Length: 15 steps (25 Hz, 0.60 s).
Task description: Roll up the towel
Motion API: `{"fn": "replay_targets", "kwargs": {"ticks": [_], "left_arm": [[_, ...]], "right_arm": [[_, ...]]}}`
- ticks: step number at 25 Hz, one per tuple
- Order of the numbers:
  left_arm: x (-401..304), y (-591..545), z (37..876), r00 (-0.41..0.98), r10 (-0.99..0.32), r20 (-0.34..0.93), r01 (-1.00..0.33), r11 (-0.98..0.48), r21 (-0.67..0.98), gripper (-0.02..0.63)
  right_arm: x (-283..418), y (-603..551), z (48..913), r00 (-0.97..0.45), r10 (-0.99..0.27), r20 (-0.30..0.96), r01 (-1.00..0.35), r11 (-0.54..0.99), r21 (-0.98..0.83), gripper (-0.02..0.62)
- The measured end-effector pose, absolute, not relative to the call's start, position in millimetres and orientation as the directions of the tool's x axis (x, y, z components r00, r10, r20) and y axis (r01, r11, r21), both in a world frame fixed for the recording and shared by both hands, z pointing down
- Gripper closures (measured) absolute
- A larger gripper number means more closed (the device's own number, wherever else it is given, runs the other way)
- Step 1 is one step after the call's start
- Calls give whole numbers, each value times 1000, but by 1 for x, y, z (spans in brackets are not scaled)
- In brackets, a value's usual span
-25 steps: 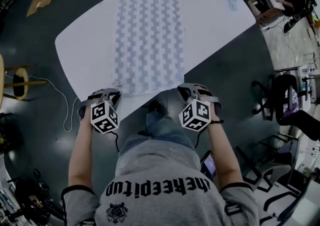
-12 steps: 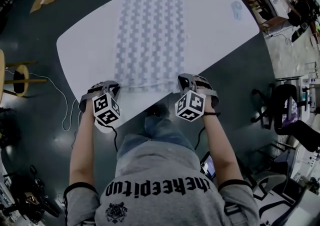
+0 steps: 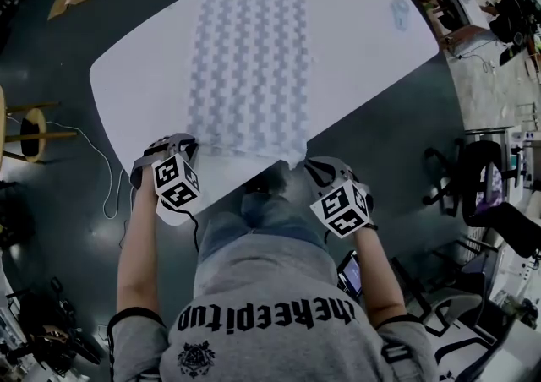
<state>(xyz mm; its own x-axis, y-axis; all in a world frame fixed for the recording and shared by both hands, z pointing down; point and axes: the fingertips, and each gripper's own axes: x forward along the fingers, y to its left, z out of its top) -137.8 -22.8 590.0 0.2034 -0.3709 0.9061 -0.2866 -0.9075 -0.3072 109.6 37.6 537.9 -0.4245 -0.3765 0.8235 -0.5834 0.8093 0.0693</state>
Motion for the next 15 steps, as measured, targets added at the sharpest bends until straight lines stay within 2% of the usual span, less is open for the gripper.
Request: {"fn": "replay_targets", "kwargs": {"ticks": [3, 7, 9, 11, 15], "left_arm": [[-139, -22, 590, 199, -372, 907, -291, -906, -308, 571], [-137, -20, 590, 192, -373, 908, -289, -905, -311, 571], [-136, -19, 590, 191, -373, 908, -287, -906, -312, 571], [-136, -18, 590, 188, -372, 909, -276, -908, -314, 571], [-135, -9, 586, 189, -355, 916, -232, -922, -310, 571]], "right_arm": [[98, 66, 568, -462, -273, 844, -612, 787, -80, 498], [83, 49, 587, -442, -372, 816, -743, 662, -101, 462], [87, 35, 586, -381, -447, 809, -794, 606, -40, 479], [92, 30, 579, -341, -475, 811, -793, 609, 24, 560], [103, 48, 569, -328, -384, 863, -639, 763, 97, 574]]}}
